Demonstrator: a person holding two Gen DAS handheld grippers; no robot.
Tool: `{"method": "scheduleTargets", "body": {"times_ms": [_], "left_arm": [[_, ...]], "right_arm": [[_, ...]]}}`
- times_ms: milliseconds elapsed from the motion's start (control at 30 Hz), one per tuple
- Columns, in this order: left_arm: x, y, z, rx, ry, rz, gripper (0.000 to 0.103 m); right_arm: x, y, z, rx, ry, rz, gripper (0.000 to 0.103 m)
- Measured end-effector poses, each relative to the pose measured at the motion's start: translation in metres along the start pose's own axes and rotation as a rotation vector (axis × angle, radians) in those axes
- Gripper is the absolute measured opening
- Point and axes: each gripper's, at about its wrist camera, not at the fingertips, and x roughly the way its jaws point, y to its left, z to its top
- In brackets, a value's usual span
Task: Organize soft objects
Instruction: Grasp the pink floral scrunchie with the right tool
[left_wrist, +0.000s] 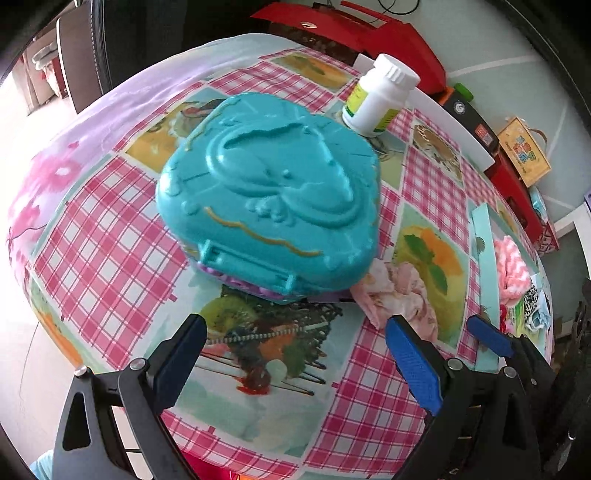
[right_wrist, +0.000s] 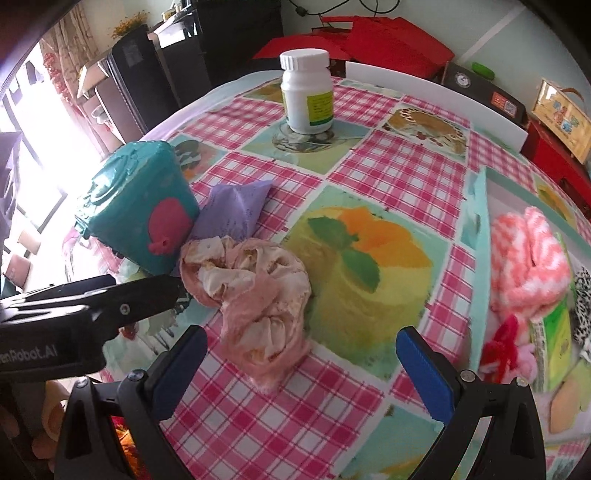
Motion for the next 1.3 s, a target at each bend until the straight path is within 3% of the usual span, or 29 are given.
{"method": "scheduleTargets", "body": {"times_ms": [300,533,633,733,1000,1300], "left_arm": [[0.000,0.013,0.000,-0.033,0.016,-0.002,0.097],[0.000,0.017,-0.002,-0.039,0.023,-0.010,0.097],[0.000,0.017,-0.001,-0.042,0.024,-0.011,0.097],[0.000,0.017,-0.002,-0.042,0.026,-0.011,0.097],[0.002,0.012,-0.001,-0.030,0.032,-0.007,0.097],[0.003,0.005,-0.002,-0.014,0.034,-0.006,0.097]], "right_arm": [[0.010,0.007,0.009,-0.038,-0.009,-0.016,0.103],[0.017,0.013,0.013,-0.082,-0.012,-0.077,0.103],[0.017,0.011,0.013,-0.071,-0.022,-0.052,0.102],[0.018,0.010,0.013,-0.050,-0.027,-0.003,0.092],[0.017,0.016,0.014,-0.076,-0.033,0.020,0.062],[0.015,0.006,0.012,-0.031,-0.027,0.017,0.045]]}}
